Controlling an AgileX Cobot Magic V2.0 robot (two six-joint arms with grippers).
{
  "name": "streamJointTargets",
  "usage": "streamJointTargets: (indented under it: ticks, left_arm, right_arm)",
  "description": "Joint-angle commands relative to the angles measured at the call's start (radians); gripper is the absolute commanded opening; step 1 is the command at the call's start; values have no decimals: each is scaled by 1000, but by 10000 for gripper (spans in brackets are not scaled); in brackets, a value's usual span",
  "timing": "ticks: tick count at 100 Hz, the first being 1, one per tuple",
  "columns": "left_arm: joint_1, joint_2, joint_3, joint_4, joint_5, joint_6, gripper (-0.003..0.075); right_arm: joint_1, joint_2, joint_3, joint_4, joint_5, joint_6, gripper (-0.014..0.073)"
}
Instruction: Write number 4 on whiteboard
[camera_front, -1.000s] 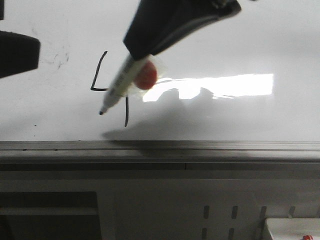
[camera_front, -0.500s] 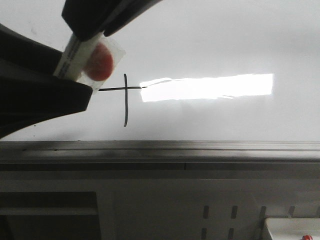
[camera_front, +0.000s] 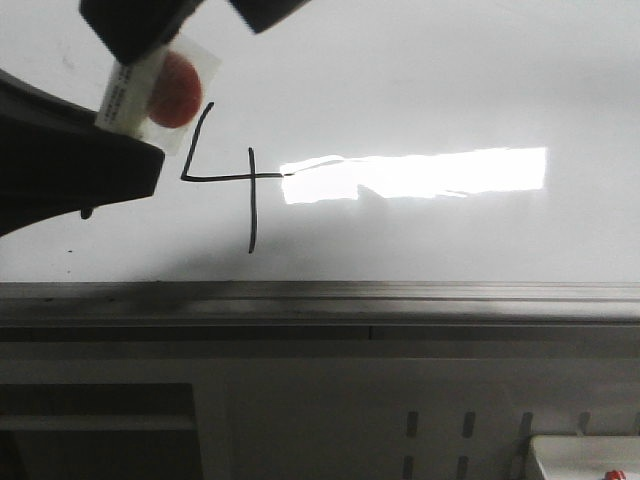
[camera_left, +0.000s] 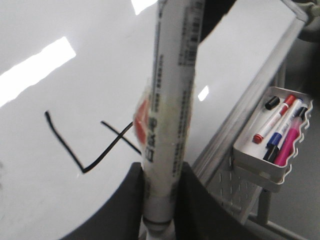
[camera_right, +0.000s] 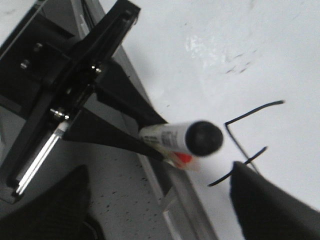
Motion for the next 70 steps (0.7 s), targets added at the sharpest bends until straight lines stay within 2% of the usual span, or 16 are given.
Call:
streamJointTargets:
  ticks: [1, 14, 22, 40, 70]
  left_arm:
    - [-3, -7, -47, -210, 1, -17, -20]
    - [25, -1, -83, -517, 45, -17, -20]
    - [50, 12, -108, -643, 79, -17, -20]
    - [94, 54, -194, -696, 297, -17, -20]
    - [163, 77, -224, -745, 379, -17, -20]
  right_arm:
    - [-26, -57, -66, -62, -70, -12, 656]
    - [-56, -108, -97, -62, -80, -12, 601]
    - [-61, -132, -96, -62, -83, -12, 575]
    - [-61, -149, -96, -62, -81, -3, 559]
    - [-61, -149, -96, -60, -67, -3, 559]
